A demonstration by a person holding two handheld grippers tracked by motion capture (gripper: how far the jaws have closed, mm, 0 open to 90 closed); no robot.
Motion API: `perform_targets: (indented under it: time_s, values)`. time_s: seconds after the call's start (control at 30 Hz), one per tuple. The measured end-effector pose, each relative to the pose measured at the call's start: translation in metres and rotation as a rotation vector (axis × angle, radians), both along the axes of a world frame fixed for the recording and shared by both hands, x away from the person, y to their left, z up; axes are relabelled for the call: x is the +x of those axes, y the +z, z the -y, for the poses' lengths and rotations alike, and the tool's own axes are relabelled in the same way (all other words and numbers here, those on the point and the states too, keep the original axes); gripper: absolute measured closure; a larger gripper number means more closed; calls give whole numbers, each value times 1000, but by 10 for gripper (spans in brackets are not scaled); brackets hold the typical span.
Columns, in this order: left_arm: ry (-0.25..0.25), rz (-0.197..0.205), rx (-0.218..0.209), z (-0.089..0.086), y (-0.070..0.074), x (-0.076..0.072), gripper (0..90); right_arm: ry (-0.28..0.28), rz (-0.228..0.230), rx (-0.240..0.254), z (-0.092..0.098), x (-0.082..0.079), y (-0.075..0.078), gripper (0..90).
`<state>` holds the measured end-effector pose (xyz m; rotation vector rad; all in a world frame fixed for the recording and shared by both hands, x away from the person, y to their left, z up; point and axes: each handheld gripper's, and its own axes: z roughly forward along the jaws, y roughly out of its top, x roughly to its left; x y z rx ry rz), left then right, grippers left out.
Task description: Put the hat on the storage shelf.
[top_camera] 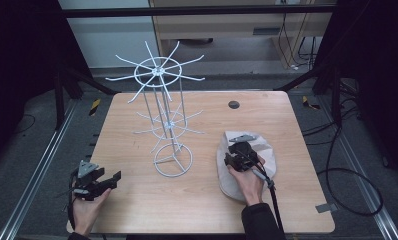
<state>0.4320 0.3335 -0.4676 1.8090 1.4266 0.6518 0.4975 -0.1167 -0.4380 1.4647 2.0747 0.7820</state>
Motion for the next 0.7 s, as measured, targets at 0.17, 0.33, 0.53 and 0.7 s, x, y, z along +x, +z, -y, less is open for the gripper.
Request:
perform_targets:
  time_s: [0.17, 0.33, 0.53, 0.7]
  values:
    - [-1, -1, 0, 0, 0, 0, 320, -6, -19, -4, 1, 1, 0, 702]
    - [0, -2, 0, 0, 0, 0, 320, -13, -40, 9, 3, 1, 1, 830]
    - [1, -3, 1, 0, 0, 0, 320, -16, -48, 22, 8, 1, 4, 878]
    - [1, -3, 0, 0, 0, 0, 320, -13, -46, 37, 12, -1, 7, 881]
